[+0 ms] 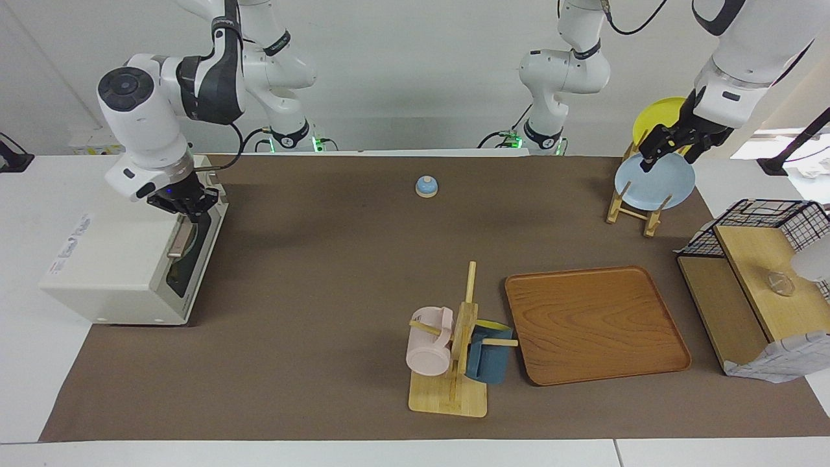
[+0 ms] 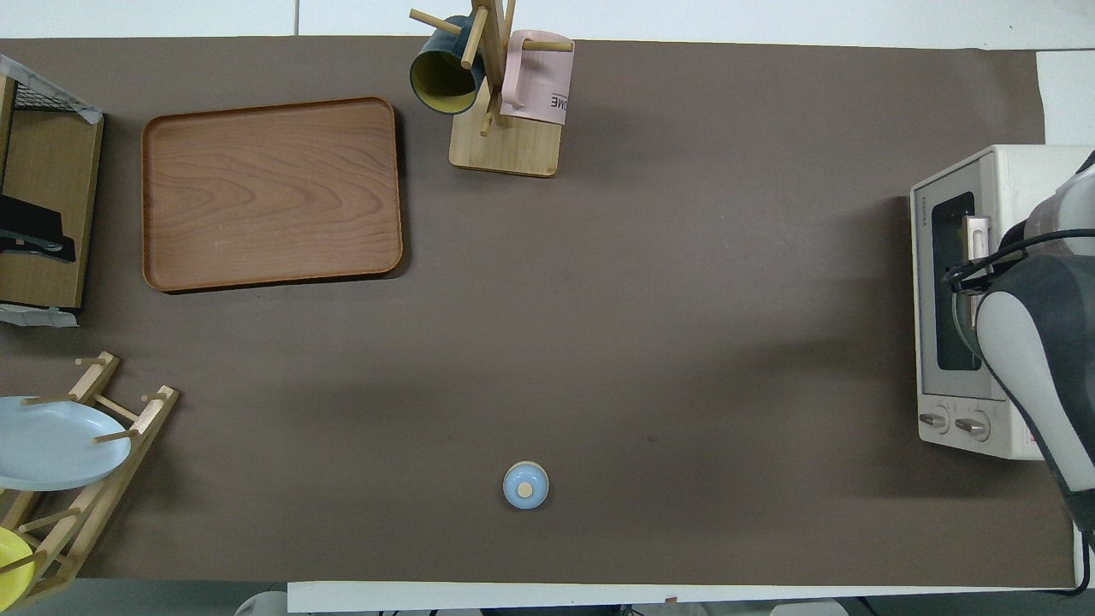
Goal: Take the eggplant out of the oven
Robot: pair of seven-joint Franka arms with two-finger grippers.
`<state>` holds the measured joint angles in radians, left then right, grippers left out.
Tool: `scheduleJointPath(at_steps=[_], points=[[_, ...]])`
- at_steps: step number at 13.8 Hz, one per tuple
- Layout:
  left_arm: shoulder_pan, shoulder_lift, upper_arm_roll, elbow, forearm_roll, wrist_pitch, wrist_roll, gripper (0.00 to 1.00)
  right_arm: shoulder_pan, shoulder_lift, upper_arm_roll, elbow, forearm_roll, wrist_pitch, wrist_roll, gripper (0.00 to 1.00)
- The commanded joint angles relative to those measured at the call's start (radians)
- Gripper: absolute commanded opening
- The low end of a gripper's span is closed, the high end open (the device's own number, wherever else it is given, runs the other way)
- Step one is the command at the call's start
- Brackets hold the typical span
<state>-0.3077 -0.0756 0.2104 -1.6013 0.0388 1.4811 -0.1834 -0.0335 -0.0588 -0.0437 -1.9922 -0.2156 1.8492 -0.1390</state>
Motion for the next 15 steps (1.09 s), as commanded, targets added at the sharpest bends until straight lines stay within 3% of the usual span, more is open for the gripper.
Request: scheduleJointPath(at_steps=[1,9,15], points=[[-0.001,-0.026,0.000,-0.029,-0.010,0.011,-0.014,1.00,-0.009,-0.013,0.005,-0.013,-0.027,0.001,-0.001,0.00],[-0.002,-0.026,0.000,-0.029,-0.010,0.011,-0.014,1.00,-0.005,0.040,0.005,-0.036,-0.065,0.057,-0.004,0.00],[-0.002,-0.026,0.000,-0.029,-0.010,0.011,-0.014,1.00,0.102,0.138,0.008,-0.039,-0.045,0.197,0.214,0.00]])
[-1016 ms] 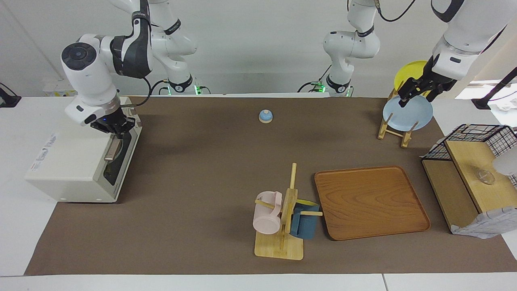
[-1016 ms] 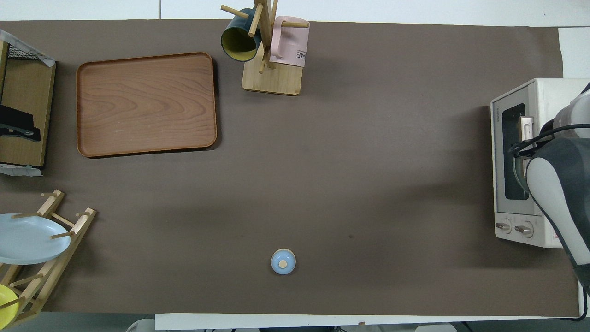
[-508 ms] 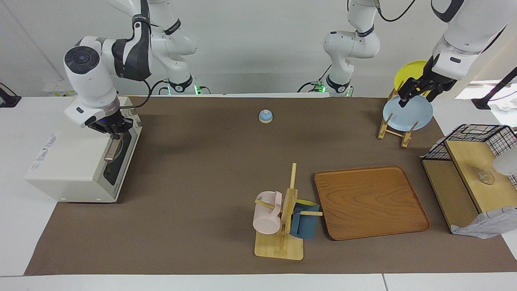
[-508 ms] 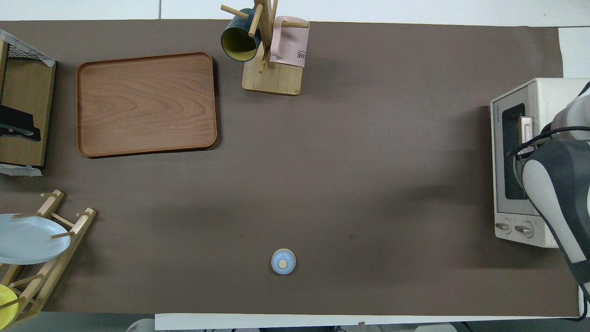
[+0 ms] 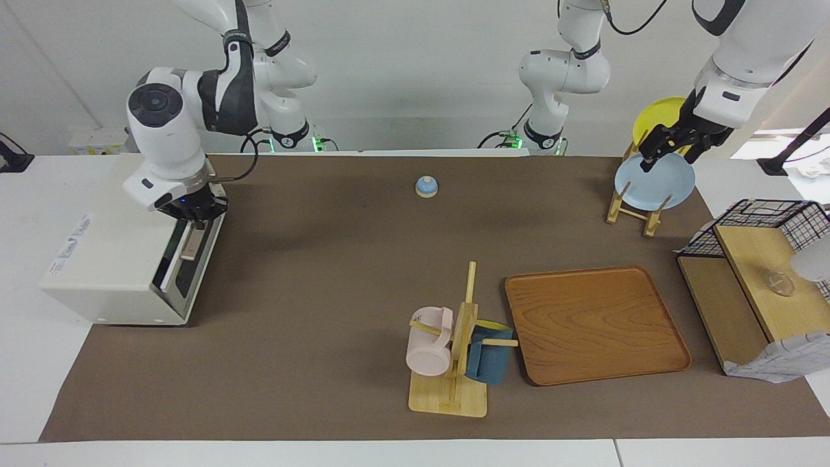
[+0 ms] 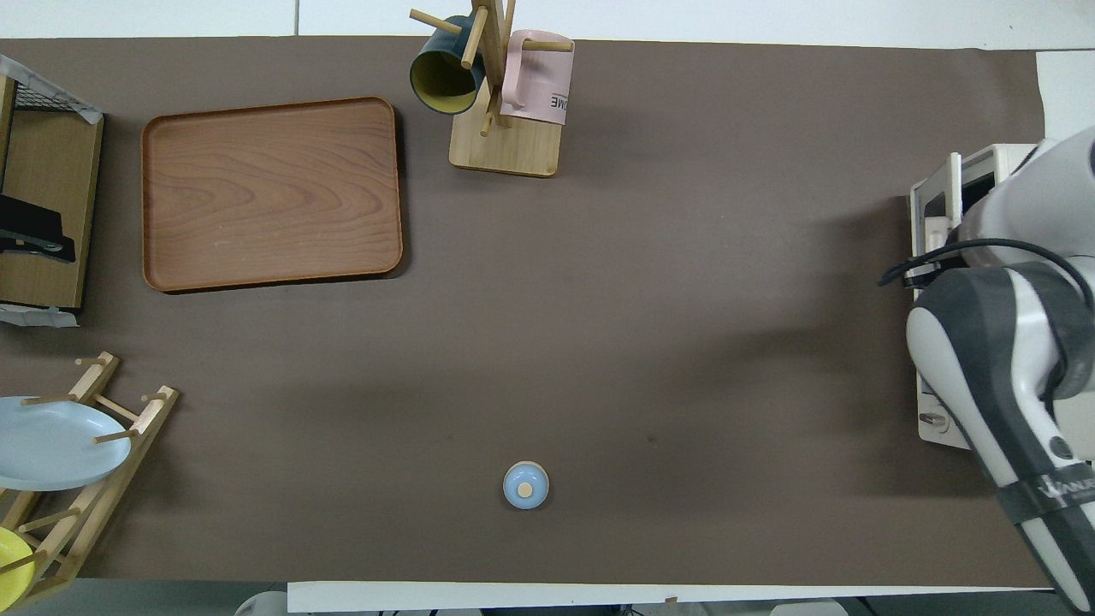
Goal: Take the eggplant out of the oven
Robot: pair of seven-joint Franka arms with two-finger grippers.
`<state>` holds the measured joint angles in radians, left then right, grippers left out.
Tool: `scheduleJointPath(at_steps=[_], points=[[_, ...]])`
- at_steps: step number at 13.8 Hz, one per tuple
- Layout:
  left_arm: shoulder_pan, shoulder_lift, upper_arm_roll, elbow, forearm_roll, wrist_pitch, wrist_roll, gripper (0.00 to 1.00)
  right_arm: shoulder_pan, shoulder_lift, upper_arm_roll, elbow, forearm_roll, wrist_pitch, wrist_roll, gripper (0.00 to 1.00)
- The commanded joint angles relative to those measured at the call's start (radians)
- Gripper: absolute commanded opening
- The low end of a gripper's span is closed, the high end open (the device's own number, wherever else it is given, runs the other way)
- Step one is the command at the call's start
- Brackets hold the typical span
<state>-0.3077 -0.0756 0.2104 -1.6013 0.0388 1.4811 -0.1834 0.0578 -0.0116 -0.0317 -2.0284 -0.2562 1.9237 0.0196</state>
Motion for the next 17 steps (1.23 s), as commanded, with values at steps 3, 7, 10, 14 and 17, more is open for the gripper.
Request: scheduleJointPath(at_steps=[3,7,10,14,17], points=[[-0.002,-0.027,0.000,-0.029,-0.010,0.011,-0.014,1.00,0.013,0.148,-0.004,-0.003,0.047,0.204,0.074,0.00],[-0.002,-0.026,0.000,-0.029,-0.010,0.011,-0.014,1.00,0.043,0.226,-0.001,-0.003,0.064,0.271,0.141,0.01],[-0.002,-0.026,0.000,-0.029,-0.010,0.011,-0.014,1.00,0.089,0.251,0.001,0.007,0.071,0.304,0.249,0.05],[-0.002,-0.026,0.000,-0.029,-0.010,0.011,-0.014,1.00,0.106,0.245,0.000,0.117,0.216,0.198,0.255,0.45],[-0.002,-0.027,-0.002,-0.029,-0.010,0.011,-0.021,1.00,0.058,0.173,-0.008,0.119,0.195,0.057,0.246,0.51]])
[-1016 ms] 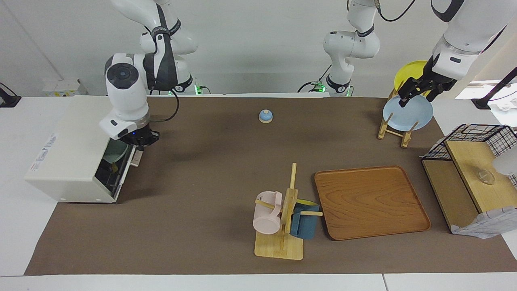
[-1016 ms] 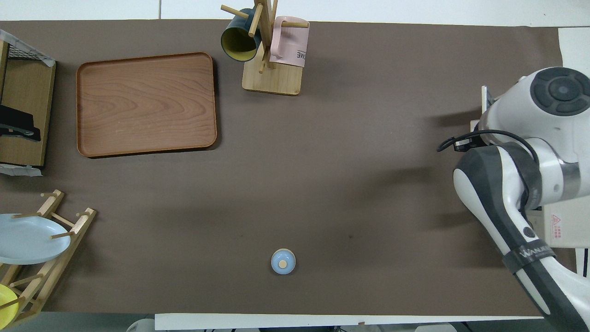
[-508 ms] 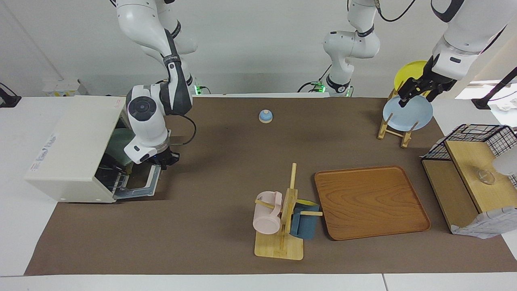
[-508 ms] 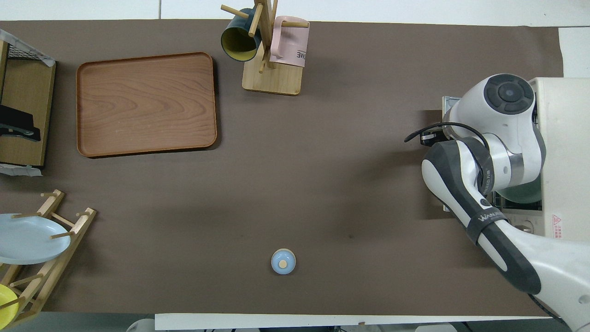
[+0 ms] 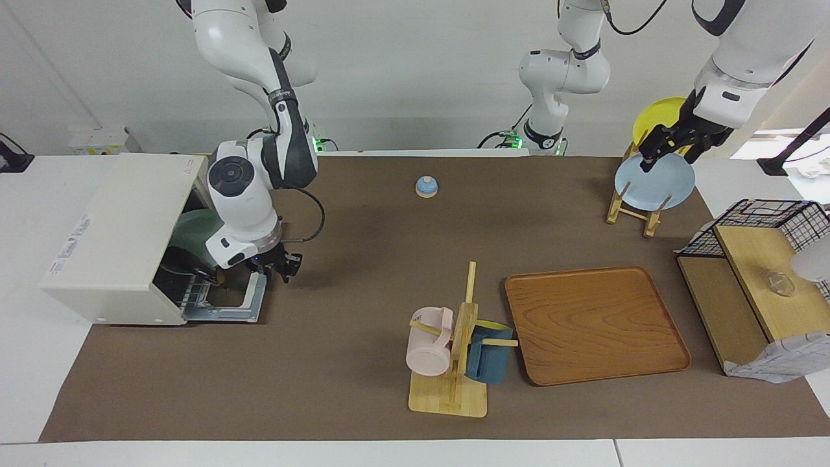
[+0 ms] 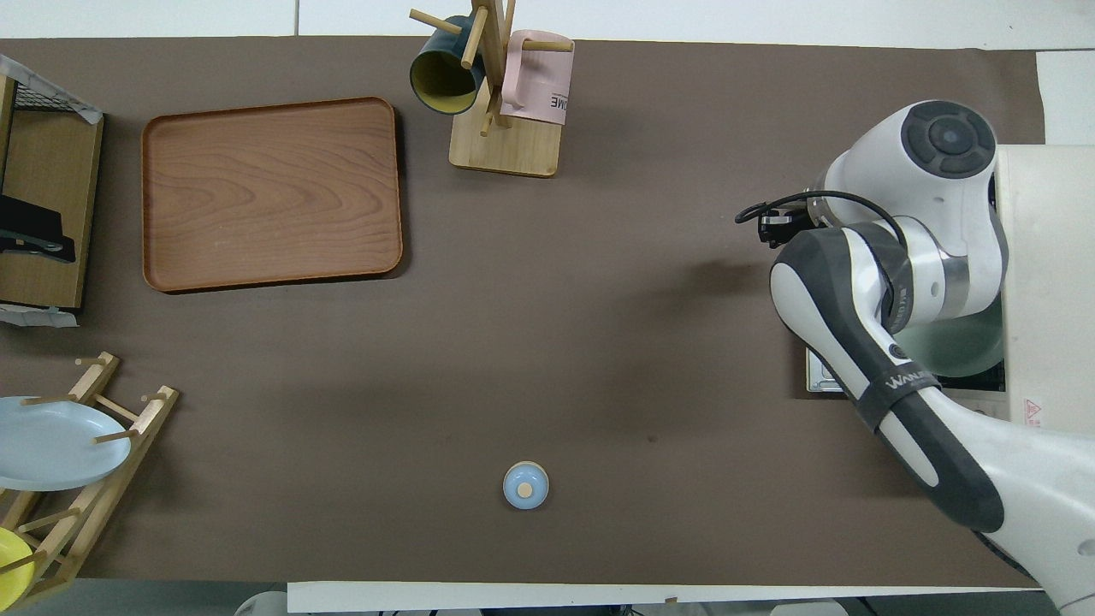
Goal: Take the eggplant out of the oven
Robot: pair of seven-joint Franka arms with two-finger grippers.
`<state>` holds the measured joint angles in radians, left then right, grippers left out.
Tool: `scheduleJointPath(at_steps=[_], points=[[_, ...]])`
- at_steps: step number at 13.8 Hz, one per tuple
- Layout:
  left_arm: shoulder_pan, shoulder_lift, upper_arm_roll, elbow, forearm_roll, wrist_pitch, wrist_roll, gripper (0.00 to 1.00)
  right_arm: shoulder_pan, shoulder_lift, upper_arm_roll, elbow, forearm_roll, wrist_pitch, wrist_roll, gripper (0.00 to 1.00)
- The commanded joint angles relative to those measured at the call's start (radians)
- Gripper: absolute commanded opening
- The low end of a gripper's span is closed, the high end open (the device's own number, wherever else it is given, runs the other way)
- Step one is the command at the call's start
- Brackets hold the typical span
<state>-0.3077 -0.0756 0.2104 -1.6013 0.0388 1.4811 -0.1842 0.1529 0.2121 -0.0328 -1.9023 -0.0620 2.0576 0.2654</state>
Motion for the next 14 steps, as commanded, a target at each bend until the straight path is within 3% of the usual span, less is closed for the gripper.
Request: scheduleJointPath(at_steps=[1,3,9,10,12,14], points=[[-0.004,-0.026,-0.006,-0.029,-0.010,0.011,-0.017,1.00,-0.058,-0.069,-0.007,-0.015,-0.016,-0.129,0.003,0.53],[-0.004,-0.027,-0.006,-0.029,-0.010,0.010,-0.014,1.00,-0.097,-0.095,-0.006,-0.047,-0.027,-0.175,0.003,0.53],[-0.007,-0.053,-0.008,-0.029,-0.010,-0.012,-0.015,1.00,-0.156,-0.142,-0.006,-0.201,-0.073,-0.070,-0.024,0.49],[-0.005,-0.056,-0.008,-0.029,-0.010,-0.012,-0.015,1.00,-0.154,-0.140,-0.006,-0.205,-0.078,-0.068,-0.026,0.43],[-0.005,-0.062,-0.008,-0.032,-0.010,-0.022,-0.020,1.00,-0.151,-0.140,-0.004,-0.205,-0.123,-0.070,-0.031,0.17],[-0.002,-0.069,-0.008,-0.031,-0.010,-0.057,-0.015,1.00,-0.145,-0.138,-0.004,-0.202,-0.133,-0.071,-0.034,0.00]])
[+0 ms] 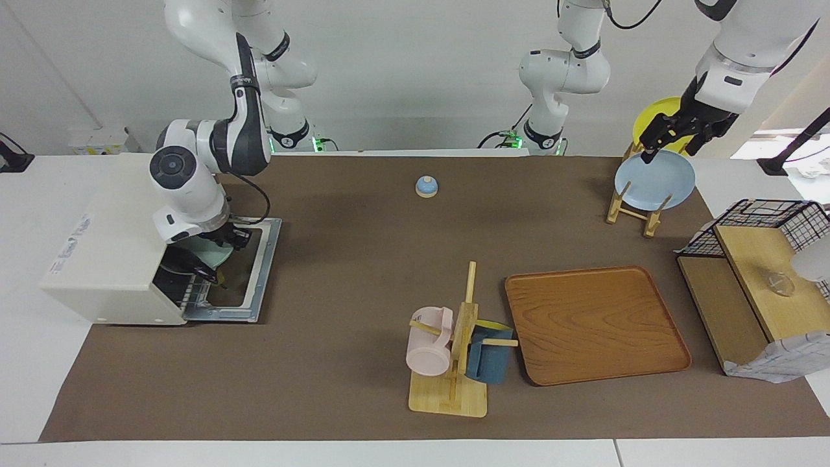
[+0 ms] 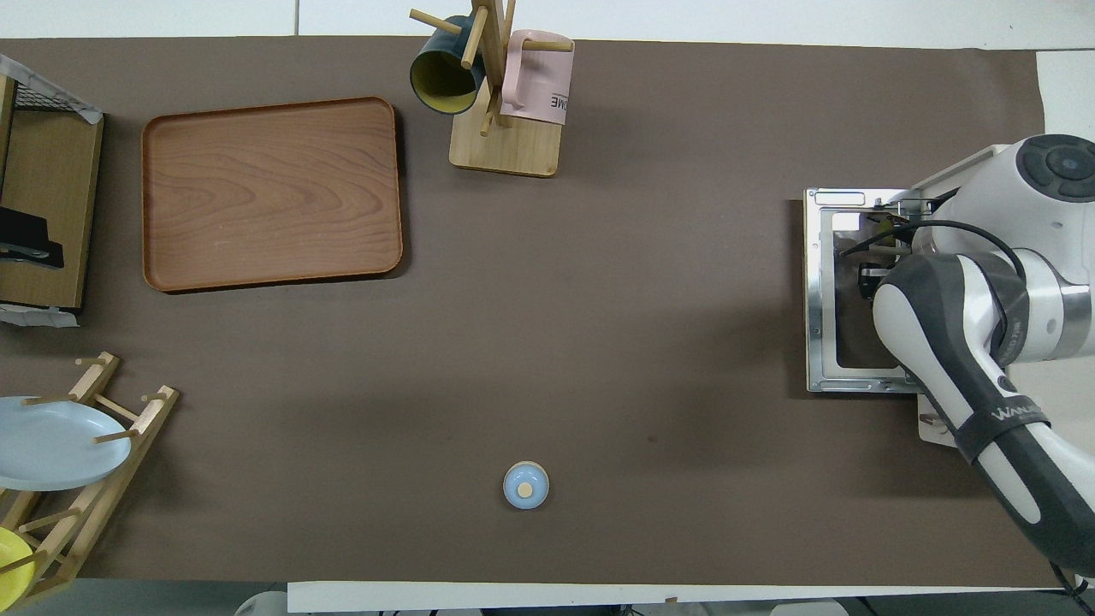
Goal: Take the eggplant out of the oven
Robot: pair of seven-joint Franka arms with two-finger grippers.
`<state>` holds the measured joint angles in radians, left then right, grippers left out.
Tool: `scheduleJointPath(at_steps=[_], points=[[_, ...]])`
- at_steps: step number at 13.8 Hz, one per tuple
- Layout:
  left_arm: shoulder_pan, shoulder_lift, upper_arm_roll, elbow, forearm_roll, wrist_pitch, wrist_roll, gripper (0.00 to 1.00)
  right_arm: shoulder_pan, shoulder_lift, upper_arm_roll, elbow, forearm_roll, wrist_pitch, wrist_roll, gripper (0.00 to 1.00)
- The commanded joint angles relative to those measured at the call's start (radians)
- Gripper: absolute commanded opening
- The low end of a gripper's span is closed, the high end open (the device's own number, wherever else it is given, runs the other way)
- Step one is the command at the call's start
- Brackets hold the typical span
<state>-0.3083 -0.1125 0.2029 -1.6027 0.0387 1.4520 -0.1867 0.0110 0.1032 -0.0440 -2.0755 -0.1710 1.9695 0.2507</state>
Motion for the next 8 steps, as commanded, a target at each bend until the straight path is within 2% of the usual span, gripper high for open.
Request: scheduleJointPath(at_steps=[1,4,6,8], points=[[-0.002,-0.032,0.001,-0.029,-0.010,-0.030,-0.016,1.00,0.010,-0.024,0.010,-0.019,-0.056,0.009,-0.021,0.00],[0.000,-0.041,0.006,-0.040,-0.010,-0.018,-0.005,1.00,0.136,0.012,0.012,0.085,-0.094,-0.036,0.011,0.00],[0.001,-0.039,0.007,-0.043,-0.010,-0.015,0.054,1.00,0.264,0.100,0.013,0.242,-0.082,-0.147,0.178,0.00],[0.024,-0.012,0.007,-0.027,-0.014,-0.025,0.110,1.00,0.406,0.244,0.013,0.461,-0.055,-0.249,0.364,0.00]])
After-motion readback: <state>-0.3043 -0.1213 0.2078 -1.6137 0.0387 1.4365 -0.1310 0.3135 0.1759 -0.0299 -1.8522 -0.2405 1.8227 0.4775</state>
